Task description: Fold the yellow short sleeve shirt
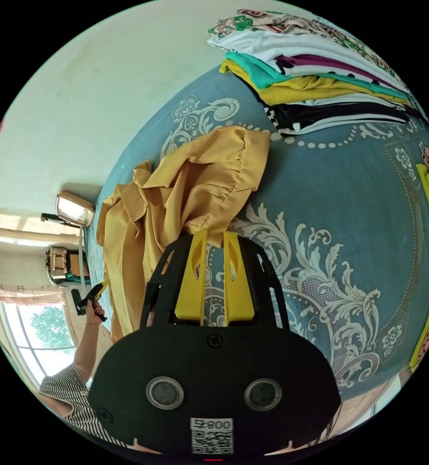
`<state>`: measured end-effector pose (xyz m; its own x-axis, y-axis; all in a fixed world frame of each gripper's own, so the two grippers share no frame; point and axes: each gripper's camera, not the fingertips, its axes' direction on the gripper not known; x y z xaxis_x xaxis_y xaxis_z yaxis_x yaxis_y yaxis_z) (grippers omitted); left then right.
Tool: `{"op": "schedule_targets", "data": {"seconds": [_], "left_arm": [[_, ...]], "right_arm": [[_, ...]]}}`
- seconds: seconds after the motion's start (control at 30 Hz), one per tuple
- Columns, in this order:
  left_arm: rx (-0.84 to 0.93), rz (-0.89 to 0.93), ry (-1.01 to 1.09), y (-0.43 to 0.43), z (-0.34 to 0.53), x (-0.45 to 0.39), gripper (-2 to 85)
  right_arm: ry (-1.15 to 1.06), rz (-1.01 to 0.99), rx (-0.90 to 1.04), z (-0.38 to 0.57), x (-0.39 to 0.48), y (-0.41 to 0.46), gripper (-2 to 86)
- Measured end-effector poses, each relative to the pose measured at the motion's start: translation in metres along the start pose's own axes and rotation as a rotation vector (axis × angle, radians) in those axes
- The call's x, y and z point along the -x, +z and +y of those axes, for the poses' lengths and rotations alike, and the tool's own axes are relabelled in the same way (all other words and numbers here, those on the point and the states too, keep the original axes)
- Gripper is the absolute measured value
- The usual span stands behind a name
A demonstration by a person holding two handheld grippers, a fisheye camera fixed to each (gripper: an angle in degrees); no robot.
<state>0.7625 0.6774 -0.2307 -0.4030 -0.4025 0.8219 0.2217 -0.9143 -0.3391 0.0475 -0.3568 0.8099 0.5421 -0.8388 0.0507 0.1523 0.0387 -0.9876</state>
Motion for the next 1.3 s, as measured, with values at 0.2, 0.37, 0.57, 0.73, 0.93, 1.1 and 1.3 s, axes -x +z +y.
{"op": "schedule_targets", "data": {"seconds": [0.2,0.37,0.57,0.73,0.93,1.1,1.3], "left_arm": [[-0.117,-0.028,0.074,-0.037,-0.006,-0.034,0.5],[-0.267,-0.162,0.040,-0.098,-0.027,-0.048,0.6],[-0.316,-0.354,-0.037,-0.088,-0.002,-0.058,1.4],[-0.230,-0.145,0.041,-0.033,0.043,-0.072,1.9],[-0.089,-0.170,0.165,0.029,0.059,-0.123,1.5],[-0.051,-0.181,0.191,0.054,0.060,-0.144,0.7],[-0.032,-0.231,0.176,0.065,0.071,-0.147,0.5]], "right_arm": [[0.019,0.033,0.036,0.046,-0.025,0.031,0.7],[0.006,0.119,-0.021,0.092,-0.050,-0.001,0.2],[0.047,0.271,-0.083,0.142,-0.070,-0.031,0.0],[-0.094,0.290,-0.120,0.195,-0.033,-0.029,0.0],[-0.392,0.179,0.007,0.208,0.070,0.038,0.1],[-0.418,0.212,0.158,0.183,0.108,0.106,0.0],[-0.152,0.003,0.031,0.146,0.084,0.077,-0.1]]}}
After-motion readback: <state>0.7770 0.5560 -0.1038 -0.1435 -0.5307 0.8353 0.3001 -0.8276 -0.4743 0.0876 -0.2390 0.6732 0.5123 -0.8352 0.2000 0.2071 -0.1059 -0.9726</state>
